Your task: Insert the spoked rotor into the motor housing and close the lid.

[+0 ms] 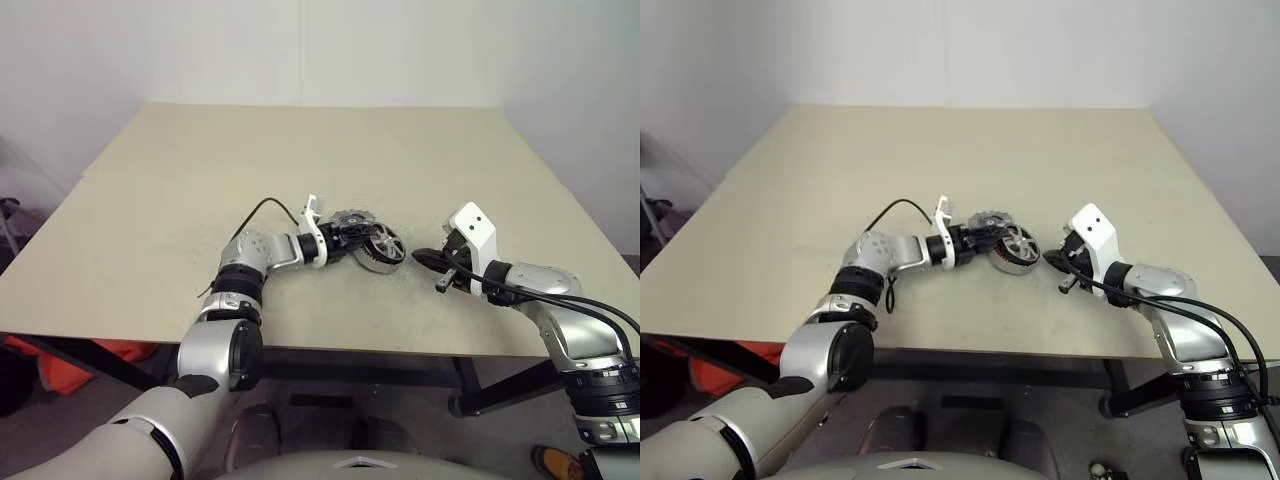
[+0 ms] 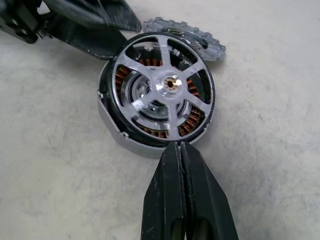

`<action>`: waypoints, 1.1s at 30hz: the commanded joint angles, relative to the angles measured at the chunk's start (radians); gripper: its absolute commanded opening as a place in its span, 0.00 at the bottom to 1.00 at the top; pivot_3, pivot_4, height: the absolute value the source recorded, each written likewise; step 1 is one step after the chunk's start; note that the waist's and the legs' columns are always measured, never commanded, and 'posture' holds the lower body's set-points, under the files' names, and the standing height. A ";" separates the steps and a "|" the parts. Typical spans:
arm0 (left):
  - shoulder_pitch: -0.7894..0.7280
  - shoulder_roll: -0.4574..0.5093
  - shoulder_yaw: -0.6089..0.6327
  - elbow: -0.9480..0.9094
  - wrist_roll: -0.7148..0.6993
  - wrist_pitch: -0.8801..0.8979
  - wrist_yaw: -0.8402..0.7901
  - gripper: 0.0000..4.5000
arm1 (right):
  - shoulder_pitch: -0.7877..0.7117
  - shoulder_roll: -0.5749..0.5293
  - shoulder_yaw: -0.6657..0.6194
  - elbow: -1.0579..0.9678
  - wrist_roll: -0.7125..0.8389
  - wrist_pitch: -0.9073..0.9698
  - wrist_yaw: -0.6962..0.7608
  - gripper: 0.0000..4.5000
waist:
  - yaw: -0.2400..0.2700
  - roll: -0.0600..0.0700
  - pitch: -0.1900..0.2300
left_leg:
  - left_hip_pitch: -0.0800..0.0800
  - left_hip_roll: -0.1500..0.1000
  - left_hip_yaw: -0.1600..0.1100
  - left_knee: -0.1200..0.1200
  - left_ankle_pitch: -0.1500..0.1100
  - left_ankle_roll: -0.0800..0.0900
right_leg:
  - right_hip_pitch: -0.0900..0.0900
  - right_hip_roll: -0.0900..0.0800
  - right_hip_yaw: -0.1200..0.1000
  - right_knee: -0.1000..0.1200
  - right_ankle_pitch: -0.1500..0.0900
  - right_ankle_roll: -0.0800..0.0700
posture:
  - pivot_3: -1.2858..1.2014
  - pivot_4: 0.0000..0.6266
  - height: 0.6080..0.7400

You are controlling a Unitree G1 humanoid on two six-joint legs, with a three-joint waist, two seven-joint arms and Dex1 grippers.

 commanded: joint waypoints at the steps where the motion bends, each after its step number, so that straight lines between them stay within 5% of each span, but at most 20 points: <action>1: 0.012 0.004 -0.055 -0.014 0.063 -0.085 0.022 0.45 | -0.030 0.003 -0.005 -0.008 -0.001 -0.026 0.002 0.00 | 0.000 0.000 0.000 | 0.000 0.000 0.000 0.000 0.000 0.000 | 0.000 0.000 0.000 0.000 0.000 0.000 | 0.52 0.00 1.00; 10: 0.087 0.035 -0.185 -0.079 0.172 -0.259 -0.016 0.45 | -0.041 0.012 0.004 0.003 -0.011 -0.034 0.008 0.00 | -0.001 0.001 0.000 | 0.017 -0.001 0.000 -0.001 -0.002 -0.003 | 0.017 -0.003 -0.002 -0.003 -0.005 0.008 | 0.52 0.00 1.00; 20: 0.154 0.053 -0.232 -0.194 0.204 -0.408 -0.014 0.45 | -0.054 0.022 0.016 0.012 -0.015 -0.038 0.019 0.00 | -0.012 0.001 0.000 | 0.017 0.004 -0.001 -0.001 0.000 -0.006 | 0.016 -0.005 -0.010 -0.003 -0.005 0.009 | 0.52 0.00 1.00; 27: 0.161 0.023 -0.147 -0.258 0.040 -0.234 -0.063 0.45 | -0.065 0.025 0.023 0.024 -0.021 -0.043 0.024 0.00 | -0.020 0.001 -0.001 | 0.015 0.004 0.000 -0.004 0.002 -0.009 | 0.011 -0.006 -0.014 -0.003 -0.004 0.008 | 0.52 0.00 1.00; 33: 0.133 0.008 -0.044 -0.228 -0.073 -0.086 -0.025 0.81 | -0.072 0.026 0.028 0.033 -0.026 -0.049 0.026 0.00 | -0.020 0.001 -0.001 | 0.004 0.003 0.001 -0.004 0.000 -0.001 | 0.003 -0.007 -0.014 -0.003 0.000 0.000 | 0.52 0.00 1.00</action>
